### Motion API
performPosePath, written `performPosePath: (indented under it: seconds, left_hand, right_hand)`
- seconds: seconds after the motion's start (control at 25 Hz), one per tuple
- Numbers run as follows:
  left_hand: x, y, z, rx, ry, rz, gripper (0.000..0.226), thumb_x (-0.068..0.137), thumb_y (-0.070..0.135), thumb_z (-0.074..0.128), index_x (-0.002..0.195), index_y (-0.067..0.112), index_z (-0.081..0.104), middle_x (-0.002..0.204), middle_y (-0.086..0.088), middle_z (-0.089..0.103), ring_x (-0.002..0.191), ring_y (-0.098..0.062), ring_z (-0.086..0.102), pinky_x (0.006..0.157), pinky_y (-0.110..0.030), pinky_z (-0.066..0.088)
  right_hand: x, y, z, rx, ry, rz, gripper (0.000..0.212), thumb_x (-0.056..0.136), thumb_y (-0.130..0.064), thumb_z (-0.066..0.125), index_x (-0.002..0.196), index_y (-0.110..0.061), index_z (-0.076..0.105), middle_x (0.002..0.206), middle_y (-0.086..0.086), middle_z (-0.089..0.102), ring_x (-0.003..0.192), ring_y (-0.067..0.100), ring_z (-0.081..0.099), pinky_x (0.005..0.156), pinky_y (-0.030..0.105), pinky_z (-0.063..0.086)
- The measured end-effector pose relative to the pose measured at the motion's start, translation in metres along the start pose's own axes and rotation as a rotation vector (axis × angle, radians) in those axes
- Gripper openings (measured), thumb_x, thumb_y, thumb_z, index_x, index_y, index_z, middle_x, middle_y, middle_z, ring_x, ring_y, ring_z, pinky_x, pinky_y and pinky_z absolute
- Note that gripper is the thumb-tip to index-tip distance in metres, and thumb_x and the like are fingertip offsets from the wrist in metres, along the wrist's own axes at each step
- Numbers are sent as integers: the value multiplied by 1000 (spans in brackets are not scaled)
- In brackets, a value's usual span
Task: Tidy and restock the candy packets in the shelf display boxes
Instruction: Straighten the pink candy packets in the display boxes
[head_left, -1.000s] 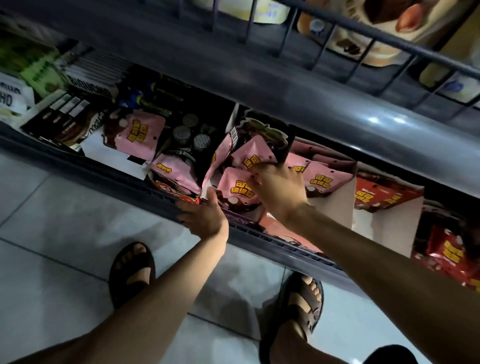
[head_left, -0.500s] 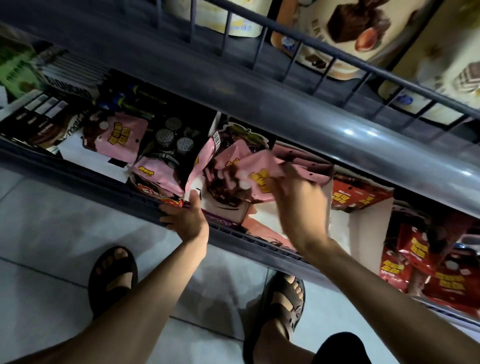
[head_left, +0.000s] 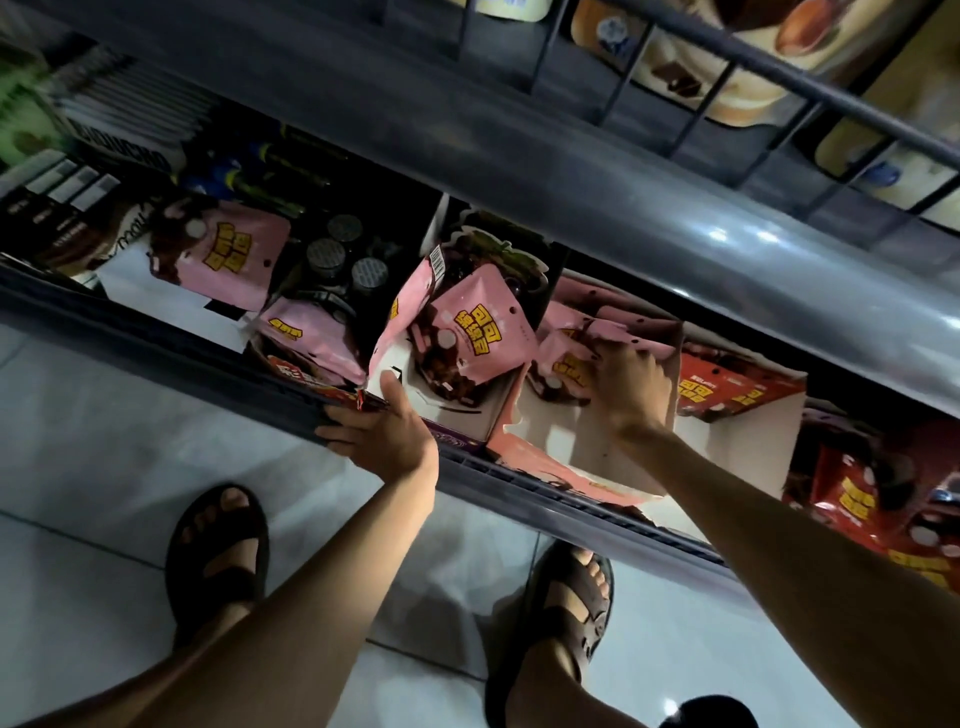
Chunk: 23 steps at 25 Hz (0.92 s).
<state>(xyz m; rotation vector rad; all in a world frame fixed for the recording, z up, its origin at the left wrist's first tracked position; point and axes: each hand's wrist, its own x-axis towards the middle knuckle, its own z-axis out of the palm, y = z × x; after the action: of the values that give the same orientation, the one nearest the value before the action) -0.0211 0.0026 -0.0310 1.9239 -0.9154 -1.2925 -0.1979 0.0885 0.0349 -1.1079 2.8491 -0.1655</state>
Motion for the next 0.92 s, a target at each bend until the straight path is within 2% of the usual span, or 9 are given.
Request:
performPosePath:
  seconds: [0.08,0.2,0.28,0.32,0.44,0.48,0.6,0.8,0.92]
  left_hand:
    - [3,-6,5,-5,12,2,139,49,96,7,151,1,11,156,-30,0,144,-47,9,115,-55,20]
    - [5,-6,6,-10,-33,2,114,72,81,27,151,2,10,157,-29,-2,144,-45,6,116,-54,18]
    - [5,-7,7,-9,-34,-24,92,90,60,43,152,2,9,157,-27,-4,145,-44,3,116,-53,16]
    - [5,-8,7,-15,-28,-20,89,91,55,46,152,2,9,157,-27,-5,145,-44,2,117,-53,15]
    - [7,-11,8,-20,-47,5,107,78,74,36,151,0,10,157,-29,-4,145,-45,1,117,-54,12]
    - [7,-11,8,-30,-53,8,108,78,75,36,151,0,10,156,-29,-4,145,-45,1,118,-54,11]
    - [9,-12,10,-43,-35,-24,88,92,52,48,151,1,8,157,-27,-7,145,-44,-1,118,-51,9]
    - [8,-9,9,-41,-43,-39,86,94,50,47,152,1,6,157,-26,-9,145,-44,-3,119,-50,7]
    - [5,-6,6,-50,-60,-46,85,94,49,48,151,1,6,157,-27,-9,145,-44,-3,118,-49,6]
  right_hand:
    - [16,-5,12,2,75,-24,18,97,-17,51,104,-15,67,88,10,70,67,26,59,59,28,40]
    - [24,-8,29,-34,130,-89,18,95,-17,54,106,-19,68,86,10,71,71,30,64,60,34,52]
    - [28,-7,32,-48,149,-98,18,92,-17,57,106,-19,69,85,12,71,73,32,65,64,39,55]
    - [29,-6,32,-62,167,-103,18,91,-16,58,105,-19,69,83,12,70,72,33,66,63,40,55]
    - [31,-4,34,-84,228,-108,18,91,-17,59,105,-21,69,81,10,71,69,31,66,61,38,56]
    - [31,-5,35,-78,236,-112,19,91,-18,60,107,-22,69,81,10,71,69,31,66,60,37,56]
    - [29,-7,31,-45,217,-135,24,91,-19,61,114,-24,67,87,10,72,74,31,66,64,39,56]
    - [12,-8,11,20,200,-178,30,88,-28,67,117,-23,63,99,7,72,84,27,68,69,38,56]
    - [-10,-14,-8,135,270,-246,33,84,-23,72,115,-19,62,116,4,65,104,22,62,77,36,56]
